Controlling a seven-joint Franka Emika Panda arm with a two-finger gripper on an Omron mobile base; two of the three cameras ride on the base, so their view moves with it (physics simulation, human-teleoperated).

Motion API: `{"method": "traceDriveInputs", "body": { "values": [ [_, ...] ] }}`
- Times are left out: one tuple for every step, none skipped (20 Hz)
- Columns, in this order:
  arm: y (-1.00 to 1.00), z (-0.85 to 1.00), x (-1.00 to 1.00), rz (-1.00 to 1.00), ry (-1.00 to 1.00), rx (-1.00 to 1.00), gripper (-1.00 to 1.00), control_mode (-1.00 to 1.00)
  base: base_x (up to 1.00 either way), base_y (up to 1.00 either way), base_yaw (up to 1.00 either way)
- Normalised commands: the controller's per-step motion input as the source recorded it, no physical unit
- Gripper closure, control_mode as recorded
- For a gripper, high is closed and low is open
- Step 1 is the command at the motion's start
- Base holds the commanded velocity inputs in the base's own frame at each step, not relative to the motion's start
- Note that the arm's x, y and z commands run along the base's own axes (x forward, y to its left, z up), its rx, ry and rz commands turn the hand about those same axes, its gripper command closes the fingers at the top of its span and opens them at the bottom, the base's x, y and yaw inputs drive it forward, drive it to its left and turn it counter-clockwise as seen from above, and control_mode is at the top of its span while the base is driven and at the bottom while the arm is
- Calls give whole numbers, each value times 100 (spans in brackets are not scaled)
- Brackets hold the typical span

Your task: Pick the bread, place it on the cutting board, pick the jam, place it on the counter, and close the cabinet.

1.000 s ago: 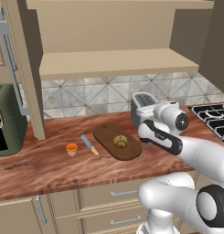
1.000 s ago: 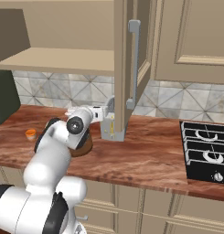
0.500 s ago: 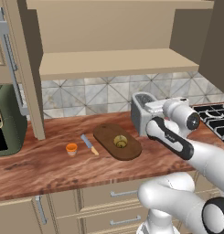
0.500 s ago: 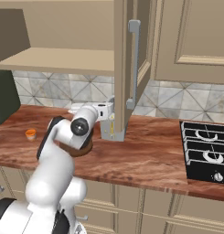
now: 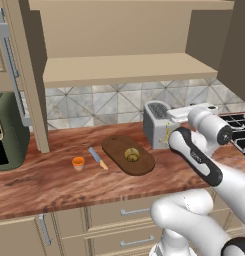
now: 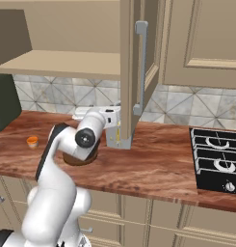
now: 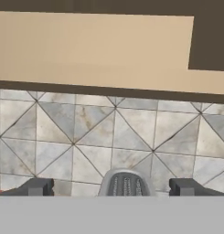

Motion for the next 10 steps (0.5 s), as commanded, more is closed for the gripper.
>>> {"method": "traceDriveInputs", "body": {
  "values": [
    [-18,21,-28,0,-7,0,-100,-100,0,0,0],
    [-17,21,-29,0,-7,0,-100,-100,0,0,0],
    [-18,22,-30,0,-7,0,-100,-100,0,0,0],
    [-18,19,-31,0,-9,0,-100,-100,0,0,0],
    [-17,16,-31,0,-9,0,-100,-100,0,0,0],
    [-15,16,-34,0,-9,0,-100,-100,0,0,0],
    [-14,14,-34,0,-8,0,-100,-100,0,0,0],
    [-7,8,-34,0,-8,0,-100,-100,0,0,0],
    [-1,0,-38,0,-11,0,-100,-100,0,0,0],
    [-6,4,-44,0,-11,0,-100,-100,0,0,0]
  ]
}}
